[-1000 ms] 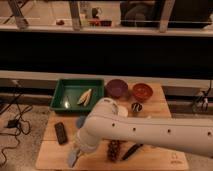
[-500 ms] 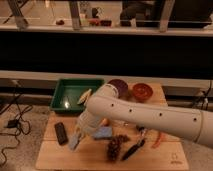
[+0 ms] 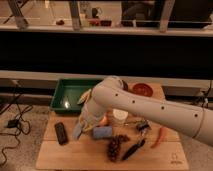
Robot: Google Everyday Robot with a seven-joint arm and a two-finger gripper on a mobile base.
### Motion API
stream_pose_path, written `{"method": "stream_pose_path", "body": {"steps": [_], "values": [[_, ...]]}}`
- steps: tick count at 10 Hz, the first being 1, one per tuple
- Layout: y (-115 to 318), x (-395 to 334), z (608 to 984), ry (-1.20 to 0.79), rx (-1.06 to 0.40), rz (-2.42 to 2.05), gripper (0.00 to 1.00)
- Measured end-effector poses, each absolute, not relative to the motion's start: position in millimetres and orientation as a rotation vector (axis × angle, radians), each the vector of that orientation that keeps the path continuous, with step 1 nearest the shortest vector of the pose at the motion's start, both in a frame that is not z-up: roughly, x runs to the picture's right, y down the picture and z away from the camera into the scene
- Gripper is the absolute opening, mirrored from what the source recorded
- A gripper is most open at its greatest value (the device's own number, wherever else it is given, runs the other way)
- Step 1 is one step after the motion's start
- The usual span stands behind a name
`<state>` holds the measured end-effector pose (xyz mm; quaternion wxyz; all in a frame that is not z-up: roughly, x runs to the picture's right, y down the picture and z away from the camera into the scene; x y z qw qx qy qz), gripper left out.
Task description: Wipe red bowl with towel
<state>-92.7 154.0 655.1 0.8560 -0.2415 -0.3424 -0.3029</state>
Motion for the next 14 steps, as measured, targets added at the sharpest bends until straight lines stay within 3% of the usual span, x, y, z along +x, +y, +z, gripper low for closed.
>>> {"method": "stream_pose_path", "body": {"steps": [6, 14], "values": [[88.5, -43.5, 692.0, -0.682, -0.503, -0.528, 0.20], [88.0, -44.6, 692.3, -0.685, -0.503, -0.529, 0.20]]}}
